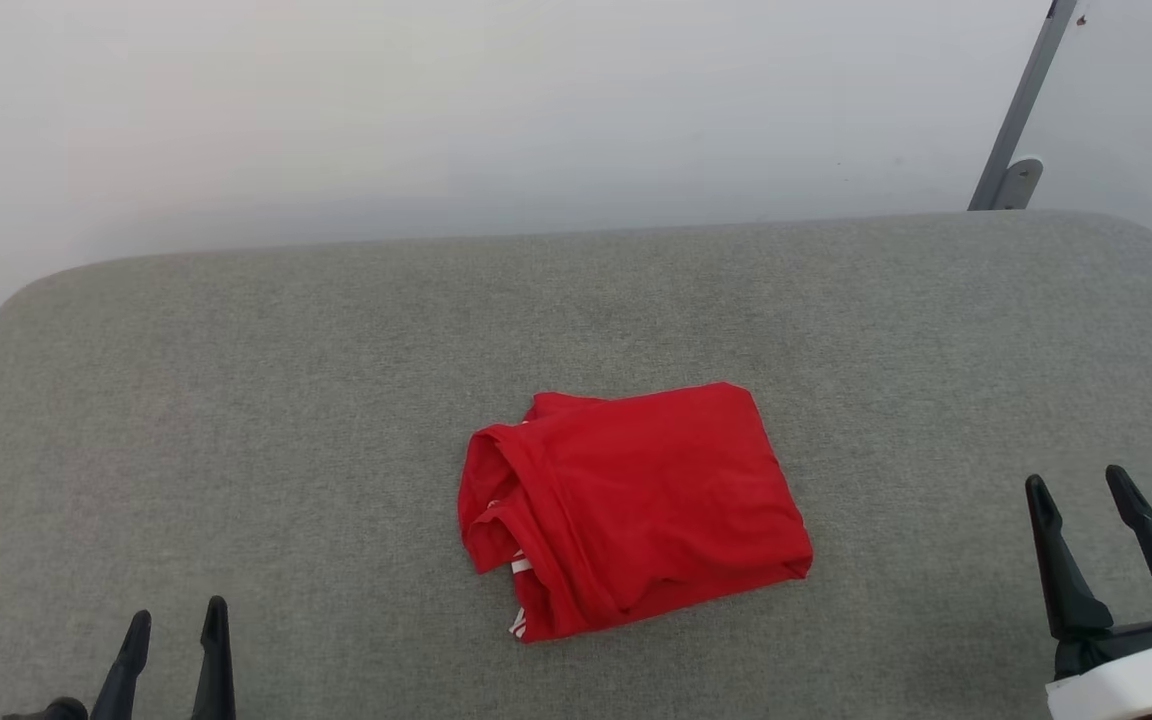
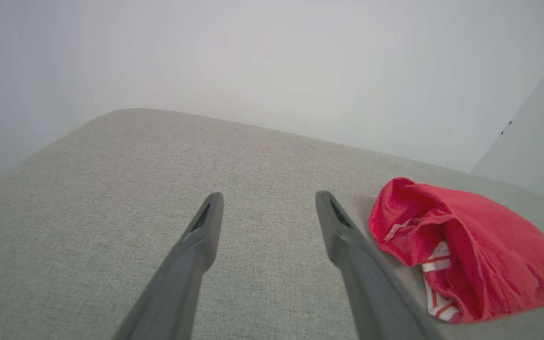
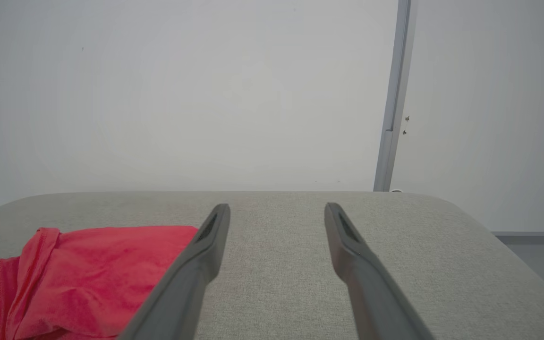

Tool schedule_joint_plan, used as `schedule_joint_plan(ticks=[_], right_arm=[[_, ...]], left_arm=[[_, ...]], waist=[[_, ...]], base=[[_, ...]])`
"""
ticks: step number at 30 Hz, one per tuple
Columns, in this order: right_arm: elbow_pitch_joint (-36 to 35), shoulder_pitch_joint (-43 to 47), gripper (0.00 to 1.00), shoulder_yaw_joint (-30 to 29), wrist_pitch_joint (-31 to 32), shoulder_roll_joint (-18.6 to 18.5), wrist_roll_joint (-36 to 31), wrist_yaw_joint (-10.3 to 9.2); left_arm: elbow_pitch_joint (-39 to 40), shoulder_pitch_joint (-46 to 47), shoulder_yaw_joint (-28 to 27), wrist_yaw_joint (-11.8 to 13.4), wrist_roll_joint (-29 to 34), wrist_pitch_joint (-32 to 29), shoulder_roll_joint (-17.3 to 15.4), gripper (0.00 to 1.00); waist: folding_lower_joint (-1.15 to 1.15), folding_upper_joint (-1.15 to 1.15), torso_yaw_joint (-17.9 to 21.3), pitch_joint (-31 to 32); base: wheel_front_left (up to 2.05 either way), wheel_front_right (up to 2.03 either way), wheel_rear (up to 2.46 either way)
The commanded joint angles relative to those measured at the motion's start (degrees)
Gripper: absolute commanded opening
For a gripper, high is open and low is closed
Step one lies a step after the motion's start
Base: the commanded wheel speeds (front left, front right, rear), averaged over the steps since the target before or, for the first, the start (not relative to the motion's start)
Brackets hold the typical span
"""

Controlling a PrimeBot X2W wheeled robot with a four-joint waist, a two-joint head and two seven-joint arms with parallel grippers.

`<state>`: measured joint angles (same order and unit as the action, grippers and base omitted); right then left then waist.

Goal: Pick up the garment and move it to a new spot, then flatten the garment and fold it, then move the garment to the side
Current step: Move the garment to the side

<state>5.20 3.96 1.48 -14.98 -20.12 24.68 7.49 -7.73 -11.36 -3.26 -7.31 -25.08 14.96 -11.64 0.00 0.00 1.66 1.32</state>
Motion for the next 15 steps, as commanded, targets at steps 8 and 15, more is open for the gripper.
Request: schedule_joint_plan(ticks=[8,15], right_arm=[[-0.5,0.4,1.0,0.4,-0.2,0.4,-0.5,0.01],[-0.6,0.2,1.0,0.8,-0.2,0.4,-0.7,0.01]], left_arm=[[0.2,1.0,-0.2,-0.2,0.1,0.3,0.0,1.0],[0.2,1.1,0.0,-0.2,0.0,0.3,0.2,1.0]], waist=[[0.0,0.0,-0.8,0.0],[0.0,0.0,-1.3,0.0]], base=[[0.0,0.0,0.0],[0.0,0.0,0.0]])
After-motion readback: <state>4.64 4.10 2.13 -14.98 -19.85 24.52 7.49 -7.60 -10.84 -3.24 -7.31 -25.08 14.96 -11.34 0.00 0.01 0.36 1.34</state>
